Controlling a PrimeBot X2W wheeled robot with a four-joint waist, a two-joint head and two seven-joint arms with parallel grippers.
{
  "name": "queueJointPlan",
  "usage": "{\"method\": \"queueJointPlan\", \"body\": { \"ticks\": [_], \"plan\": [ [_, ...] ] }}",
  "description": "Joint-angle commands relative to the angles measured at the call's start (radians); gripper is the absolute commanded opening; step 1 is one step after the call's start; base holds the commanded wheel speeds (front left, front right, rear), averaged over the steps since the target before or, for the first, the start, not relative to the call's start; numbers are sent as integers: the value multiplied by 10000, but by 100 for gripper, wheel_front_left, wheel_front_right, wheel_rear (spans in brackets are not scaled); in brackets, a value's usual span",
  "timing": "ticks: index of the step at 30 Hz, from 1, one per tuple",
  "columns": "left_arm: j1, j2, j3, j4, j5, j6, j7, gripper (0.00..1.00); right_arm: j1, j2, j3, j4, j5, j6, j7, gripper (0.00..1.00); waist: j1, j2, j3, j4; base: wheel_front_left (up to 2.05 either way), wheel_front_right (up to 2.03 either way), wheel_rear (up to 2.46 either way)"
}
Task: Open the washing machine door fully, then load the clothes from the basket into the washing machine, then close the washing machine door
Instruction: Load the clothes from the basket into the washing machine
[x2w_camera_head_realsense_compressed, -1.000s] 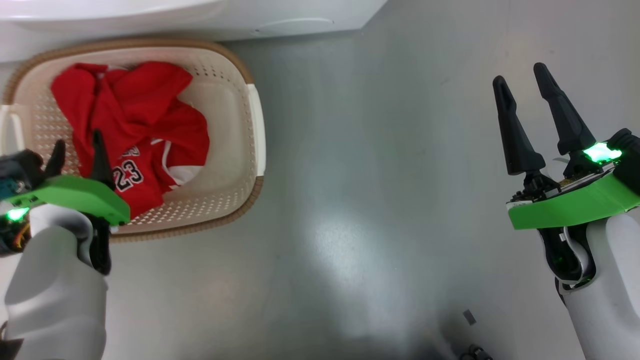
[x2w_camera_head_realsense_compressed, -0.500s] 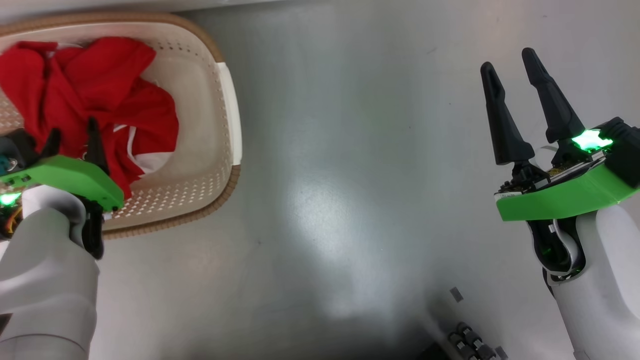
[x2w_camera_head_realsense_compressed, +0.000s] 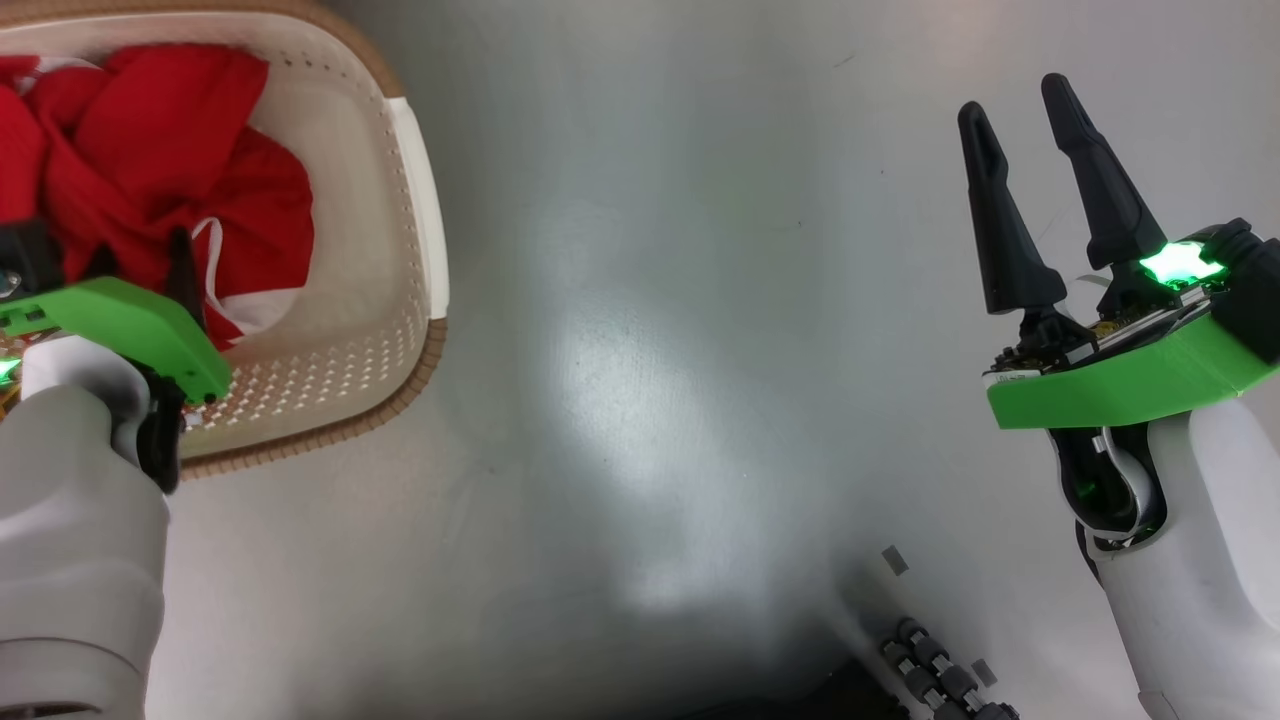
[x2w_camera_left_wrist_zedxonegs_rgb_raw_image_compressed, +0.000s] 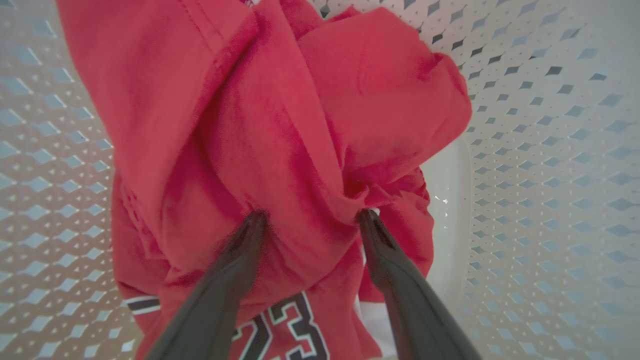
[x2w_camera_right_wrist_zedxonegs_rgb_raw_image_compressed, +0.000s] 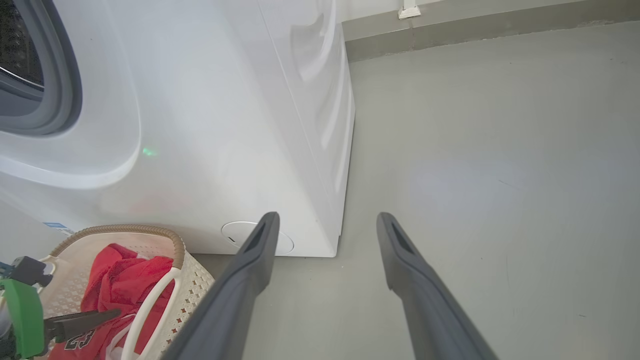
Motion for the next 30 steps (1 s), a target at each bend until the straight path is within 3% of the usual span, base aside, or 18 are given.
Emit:
{"method": "queueJointPlan", "body": {
  "ticks": [1,10,11,12,13,14,30],
  "plan": [
    [177,423,51,30,90,62,206,100,267,24,147,-238,105,16,-48,100,0,-1,103,-65,0,0,0],
    [-29,441,-123,102,83,286,267,97,219,78,147,-240,99,16,-48,100,0,-1,227,-147,0,0,0],
    [-32,441,-136,107,74,287,231,77,217,86,136,-234,97,16,-48,100,0,-1,226,-147,0,0,0],
    [-31,441,-149,111,64,287,200,31,214,95,129,-227,94,16,-48,100,0,-1,220,-145,0,0,0],
    [-28,439,-159,115,50,284,155,8,210,102,124,-218,91,16,-48,100,0,-1,211,-142,0,0,0],
    [-19,436,-170,118,37,280,116,0,204,108,123,-208,90,16,-48,100,0,-1,196,-139,0,0,0],
    [629,194,-516,41,-172,24,-849,0,314,40,268,17,112,16,-48,100,0,-1,-811,183,0,0,0]
  ]
}}
